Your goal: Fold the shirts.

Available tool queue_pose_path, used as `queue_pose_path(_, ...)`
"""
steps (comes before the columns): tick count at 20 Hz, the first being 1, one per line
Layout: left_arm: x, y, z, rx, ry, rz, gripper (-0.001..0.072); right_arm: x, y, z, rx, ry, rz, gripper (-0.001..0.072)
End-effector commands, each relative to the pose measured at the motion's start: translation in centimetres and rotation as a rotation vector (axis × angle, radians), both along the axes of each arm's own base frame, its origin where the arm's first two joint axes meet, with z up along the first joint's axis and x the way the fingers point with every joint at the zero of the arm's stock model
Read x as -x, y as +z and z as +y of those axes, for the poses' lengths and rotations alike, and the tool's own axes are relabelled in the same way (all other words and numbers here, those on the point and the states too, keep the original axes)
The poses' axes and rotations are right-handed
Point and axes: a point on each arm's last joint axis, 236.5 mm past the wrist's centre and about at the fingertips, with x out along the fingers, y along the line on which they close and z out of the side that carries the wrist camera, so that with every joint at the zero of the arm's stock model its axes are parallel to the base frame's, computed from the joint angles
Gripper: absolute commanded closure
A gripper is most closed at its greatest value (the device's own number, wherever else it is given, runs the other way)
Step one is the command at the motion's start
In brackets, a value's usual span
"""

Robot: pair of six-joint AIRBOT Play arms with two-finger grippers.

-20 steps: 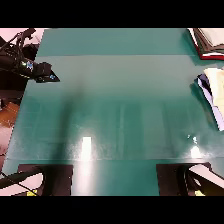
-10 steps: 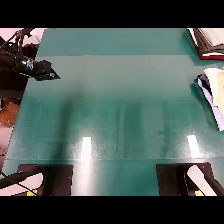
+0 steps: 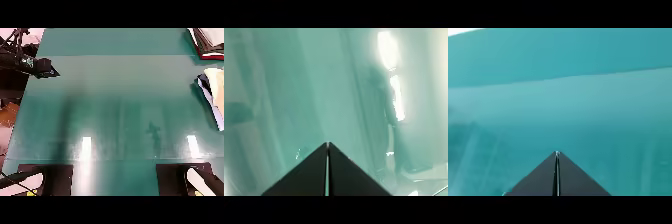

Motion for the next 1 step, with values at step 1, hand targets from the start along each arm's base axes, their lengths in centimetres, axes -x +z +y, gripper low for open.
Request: queue_pose_path(1,-0.15,0.05,0.04,0.000,0.004,-0.006,0.0685,-0.40,-1.17,2.27,-0.010,0.070,0.037,0.0695)
